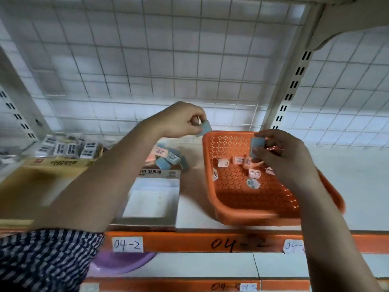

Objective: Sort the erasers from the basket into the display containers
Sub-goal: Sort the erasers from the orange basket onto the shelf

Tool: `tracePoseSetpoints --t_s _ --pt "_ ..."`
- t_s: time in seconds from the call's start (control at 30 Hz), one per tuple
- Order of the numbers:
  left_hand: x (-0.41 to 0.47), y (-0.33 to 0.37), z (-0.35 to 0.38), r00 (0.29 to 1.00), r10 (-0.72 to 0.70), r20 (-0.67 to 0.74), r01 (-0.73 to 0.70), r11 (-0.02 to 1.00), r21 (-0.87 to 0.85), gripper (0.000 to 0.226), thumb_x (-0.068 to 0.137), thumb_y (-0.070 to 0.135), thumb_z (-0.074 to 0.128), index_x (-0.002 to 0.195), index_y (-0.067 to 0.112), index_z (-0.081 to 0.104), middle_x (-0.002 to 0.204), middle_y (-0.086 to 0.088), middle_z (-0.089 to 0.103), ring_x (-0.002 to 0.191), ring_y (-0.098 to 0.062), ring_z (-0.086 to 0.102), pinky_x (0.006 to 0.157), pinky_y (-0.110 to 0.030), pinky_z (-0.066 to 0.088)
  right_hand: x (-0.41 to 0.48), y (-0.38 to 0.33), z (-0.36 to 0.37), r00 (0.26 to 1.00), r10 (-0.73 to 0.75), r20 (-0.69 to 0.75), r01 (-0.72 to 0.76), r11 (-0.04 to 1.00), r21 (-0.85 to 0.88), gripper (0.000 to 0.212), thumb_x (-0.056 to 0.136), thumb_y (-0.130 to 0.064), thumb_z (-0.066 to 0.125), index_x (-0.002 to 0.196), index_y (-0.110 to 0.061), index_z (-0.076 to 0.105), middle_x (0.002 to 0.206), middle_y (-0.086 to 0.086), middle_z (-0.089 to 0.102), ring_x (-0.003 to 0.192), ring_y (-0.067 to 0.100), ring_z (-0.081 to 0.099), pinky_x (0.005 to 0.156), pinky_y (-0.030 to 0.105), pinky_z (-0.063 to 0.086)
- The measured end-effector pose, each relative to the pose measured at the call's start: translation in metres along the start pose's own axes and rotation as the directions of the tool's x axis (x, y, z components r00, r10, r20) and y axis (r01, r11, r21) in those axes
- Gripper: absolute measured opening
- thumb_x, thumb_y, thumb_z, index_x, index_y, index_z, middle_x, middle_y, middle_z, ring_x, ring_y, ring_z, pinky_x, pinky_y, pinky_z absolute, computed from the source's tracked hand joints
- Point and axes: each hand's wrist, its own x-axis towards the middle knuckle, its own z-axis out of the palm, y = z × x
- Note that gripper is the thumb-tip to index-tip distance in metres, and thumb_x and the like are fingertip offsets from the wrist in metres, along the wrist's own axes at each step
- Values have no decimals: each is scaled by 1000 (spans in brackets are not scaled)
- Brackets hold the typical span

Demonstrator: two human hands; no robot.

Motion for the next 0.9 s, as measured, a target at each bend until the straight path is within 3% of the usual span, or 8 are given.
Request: tracePoseSetpoints --t_s 0.07,0.2,0.33,0.43,0.57,0.67,0.8,0.9 --pt "-17 -30 -19 992 -121 15 122 992 -16 14 89 14 64 103 17 67 82 7 64 69 -4 59 67 -25 46 1 -11 17 1000 -18 23 18 1000 24 30 88 -4 68 95 -33 61 93 13 66 64 14 72 66 47 59" --pt "-45 -90 -37 934 -337 117 335 942 39 14 88 14 66 102 14 66 78 3 69 70 -8 64 59 -23 42 3 -33 51 998 -53 37 51 998 42 26 86 -5 69 95 -30 64 92 11 65 61 13 71 56 30 54" --pt "-58 -129 -28 883 -438 170 440 897 26 19 87 15 71 104 12 67 82 5 66 69 -8 66 58 -20 46 7 -51 82 997 -71 30 70 997 39 28 85 -8 71 91 -35 64 90 8 65 62 17 70 63 47 57" --pt "-58 -140 -22 886 -429 177 427 903 47 20 86 14 70 107 11 68 72 8 64 62 -6 61 56 -20 44 6 -63 100 997 -77 30 76 996 38 26 86 -8 71 91 -33 64 88 8 64 64 16 70 67 50 57" --pt "-56 -147 -19 888 -374 267 376 925 43 20 86 15 68 105 18 68 79 -3 72 63 -8 62 57 -20 44 5 -74 115 998 -58 23 58 998 13 26 86 -8 70 92 -33 64 86 5 64 64 15 71 65 44 59" --pt "-55 -149 -19 888 -339 310 361 933 -15 20 83 18 73 103 20 70 72 0 70 59 -8 60 57 -20 46 6 -77 124 999 -36 14 36 999 -6 22 87 -7 69 99 -26 65 93 12 63 64 13 71 62 39 58" --pt "-56 -149 -15 909 -301 288 307 951 25 18 83 36 75 96 24 74 76 5 70 67 -8 59 58 -21 42 10 -79 138 999 -29 45 31 998 -57 20 86 -9 71 100 -23 66 85 8 64 63 14 70 65 46 58" --pt "-59 -148 -16 928 -297 226 285 955 86 23 82 37 74 99 21 74 87 7 67 85 -12 60 69 -25 44 17 -78 152 997 -32 72 39 994 -99 16 83 -11 73 91 -22 65 67 2 63 56 11 61 61 36 52"
